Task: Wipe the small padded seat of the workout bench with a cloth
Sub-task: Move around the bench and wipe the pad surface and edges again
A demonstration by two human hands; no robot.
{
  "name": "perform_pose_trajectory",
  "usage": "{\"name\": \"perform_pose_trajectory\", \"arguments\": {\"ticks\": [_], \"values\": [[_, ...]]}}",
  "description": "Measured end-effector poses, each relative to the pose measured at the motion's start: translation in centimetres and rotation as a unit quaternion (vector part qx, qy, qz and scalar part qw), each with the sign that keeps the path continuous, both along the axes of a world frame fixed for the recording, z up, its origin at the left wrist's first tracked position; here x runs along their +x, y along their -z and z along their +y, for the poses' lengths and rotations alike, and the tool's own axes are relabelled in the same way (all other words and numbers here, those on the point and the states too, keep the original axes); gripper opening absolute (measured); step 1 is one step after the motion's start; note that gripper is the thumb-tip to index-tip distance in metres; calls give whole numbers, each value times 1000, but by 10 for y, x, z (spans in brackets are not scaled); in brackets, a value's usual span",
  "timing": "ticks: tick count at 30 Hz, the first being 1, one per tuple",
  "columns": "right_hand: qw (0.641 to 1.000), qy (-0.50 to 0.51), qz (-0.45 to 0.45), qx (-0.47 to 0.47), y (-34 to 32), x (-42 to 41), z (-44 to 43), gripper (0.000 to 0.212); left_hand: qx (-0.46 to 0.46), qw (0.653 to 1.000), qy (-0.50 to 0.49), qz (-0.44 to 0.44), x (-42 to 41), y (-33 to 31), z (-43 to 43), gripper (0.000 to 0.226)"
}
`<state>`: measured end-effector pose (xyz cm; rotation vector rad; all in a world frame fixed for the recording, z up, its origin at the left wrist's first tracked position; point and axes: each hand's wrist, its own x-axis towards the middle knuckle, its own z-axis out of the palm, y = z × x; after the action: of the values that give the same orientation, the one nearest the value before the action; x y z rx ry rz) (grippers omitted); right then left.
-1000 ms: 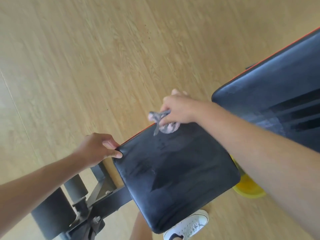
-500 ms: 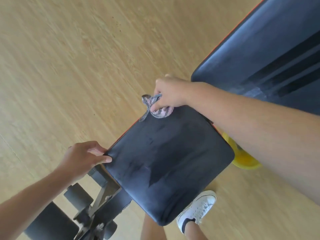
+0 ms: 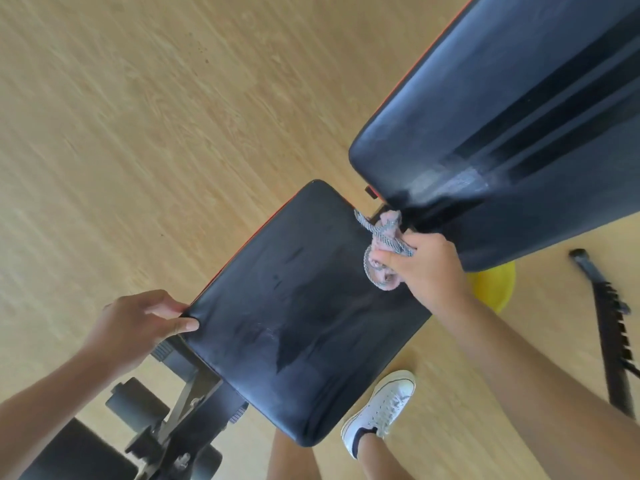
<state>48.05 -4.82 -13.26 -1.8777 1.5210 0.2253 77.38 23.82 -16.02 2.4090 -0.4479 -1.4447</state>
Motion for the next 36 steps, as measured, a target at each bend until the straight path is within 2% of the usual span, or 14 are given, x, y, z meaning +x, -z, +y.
{"name": "perform_pose_trajectory", "arguments": {"ticks": [2,5,8,12,15,18,20,23,25,26,29,30,34,36], "values": [[999,29,29,-6,-8,-34,14,25,-7,1000,-1,10,-1,-3,0,14],[997,59,41,-14,-11,-45,18,33,-16,1000,-2,12,-1,-4,0,25],[998,10,7,-56,-3,-13,12,24,-19,1000,3,8,2,-3,-1,27],[998,29,-14,-46,-3,-13,15,22,-19,1000,22,5,0,-5,-1,23],[993,112,27,-10,-10,-67,29,31,-7,999,34,-4,2,-4,0,11],[974,215,40,59,-14,-106,54,45,-10,1000,28,-5,2,-6,0,22],[943,309,-23,118,-13,-109,75,44,-7,1000,22,0,2,-4,0,22],[824,500,-184,193,-14,-95,87,21,1,1000,12,2,2,1,3,20],[771,555,-262,170,-17,-89,83,15,-1,1000,11,4,3,3,4,18],[777,547,-276,144,-15,-89,81,14,-2,1000,12,6,3,3,4,18],[883,433,-173,61,-10,-80,86,31,-2,1000,9,11,3,2,3,17],[892,426,-142,55,-8,-76,91,35,-3,1000,9,12,2,2,3,17],[871,475,-58,114,-7,-61,130,44,-4,1000,13,5,3,3,5,19],[853,492,-49,168,-8,-57,163,44,-3,1000,17,4,4,4,5,20]]}}
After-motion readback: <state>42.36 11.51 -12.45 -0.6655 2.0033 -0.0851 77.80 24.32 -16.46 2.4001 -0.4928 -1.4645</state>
